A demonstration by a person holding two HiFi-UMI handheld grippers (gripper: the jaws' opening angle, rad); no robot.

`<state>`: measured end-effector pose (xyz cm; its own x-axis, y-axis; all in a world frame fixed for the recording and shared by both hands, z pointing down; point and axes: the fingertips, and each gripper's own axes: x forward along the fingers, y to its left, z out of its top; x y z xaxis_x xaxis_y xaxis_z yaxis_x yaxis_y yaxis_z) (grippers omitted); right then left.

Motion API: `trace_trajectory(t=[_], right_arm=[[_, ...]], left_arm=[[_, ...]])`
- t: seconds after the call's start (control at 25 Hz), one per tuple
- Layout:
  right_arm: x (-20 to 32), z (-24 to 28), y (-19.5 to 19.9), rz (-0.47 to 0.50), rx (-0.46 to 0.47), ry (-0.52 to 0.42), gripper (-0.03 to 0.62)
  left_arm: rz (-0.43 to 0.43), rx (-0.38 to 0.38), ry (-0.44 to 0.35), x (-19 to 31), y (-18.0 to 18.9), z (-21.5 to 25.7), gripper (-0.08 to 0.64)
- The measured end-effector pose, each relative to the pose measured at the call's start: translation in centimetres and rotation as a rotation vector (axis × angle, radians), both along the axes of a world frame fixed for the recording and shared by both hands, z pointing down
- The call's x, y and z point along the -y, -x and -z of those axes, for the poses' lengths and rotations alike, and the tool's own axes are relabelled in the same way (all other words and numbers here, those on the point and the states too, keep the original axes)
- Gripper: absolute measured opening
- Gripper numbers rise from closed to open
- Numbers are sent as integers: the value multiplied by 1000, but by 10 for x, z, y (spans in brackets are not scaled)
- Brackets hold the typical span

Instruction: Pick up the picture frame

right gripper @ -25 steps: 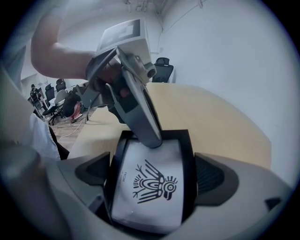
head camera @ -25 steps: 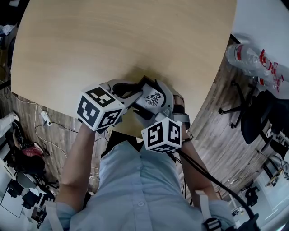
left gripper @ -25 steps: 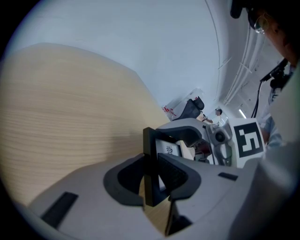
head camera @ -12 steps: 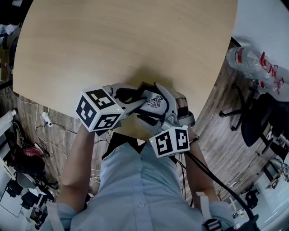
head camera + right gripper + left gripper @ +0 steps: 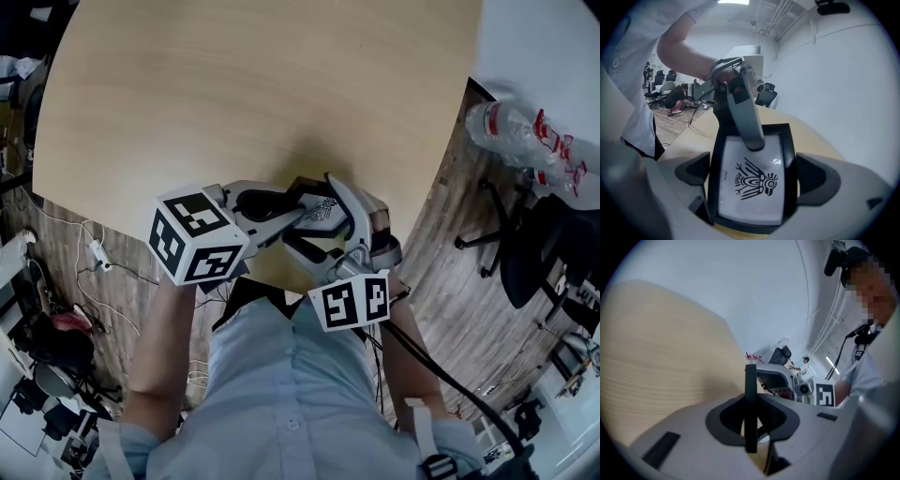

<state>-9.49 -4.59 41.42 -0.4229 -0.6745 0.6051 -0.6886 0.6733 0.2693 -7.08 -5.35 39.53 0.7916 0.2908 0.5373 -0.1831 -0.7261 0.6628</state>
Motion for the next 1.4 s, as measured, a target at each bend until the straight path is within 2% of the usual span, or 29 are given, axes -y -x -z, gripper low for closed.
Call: trace_trajectory(t=[0.32, 0.48, 0.68, 0.92, 1.04, 1.16, 1.2, 1.24, 1.32, 1.4], right_arm=[[3, 43, -21, -80, 1, -174, 543], [-7, 55, -45, -109, 9, -210, 543], [-15, 68, -64, -142, 49, -243, 543], [-22, 89, -81, -216, 186, -228, 541], [-21, 102, -94, -265, 324, -207, 541], [-18, 121, -109, -328, 473, -183, 538], [-17, 127, -115, -343, 504, -188, 521], [-17, 134, -121, -358, 531, -198, 446], [-15, 145, -130, -399, 576, -213, 207], [-14, 154, -136, -433, 603, -217, 73]], left_arm=[[55, -10, -162, 8, -6, 41, 64], [98, 20, -274, 11, -12, 52, 63], [193, 9, -351, 17, -17, 67, 61], [317, 10, -467, 20, -12, 96, 61], [377, -2, -515, 18, -10, 107, 60], [445, 1, -612, 20, -9, 118, 60], [460, 3, -653, 20, -9, 121, 61], [471, 1, -690, 20, -10, 125, 60], [490, -12, -741, 18, -10, 132, 60], [512, -33, -770, 17, -11, 139, 60]])
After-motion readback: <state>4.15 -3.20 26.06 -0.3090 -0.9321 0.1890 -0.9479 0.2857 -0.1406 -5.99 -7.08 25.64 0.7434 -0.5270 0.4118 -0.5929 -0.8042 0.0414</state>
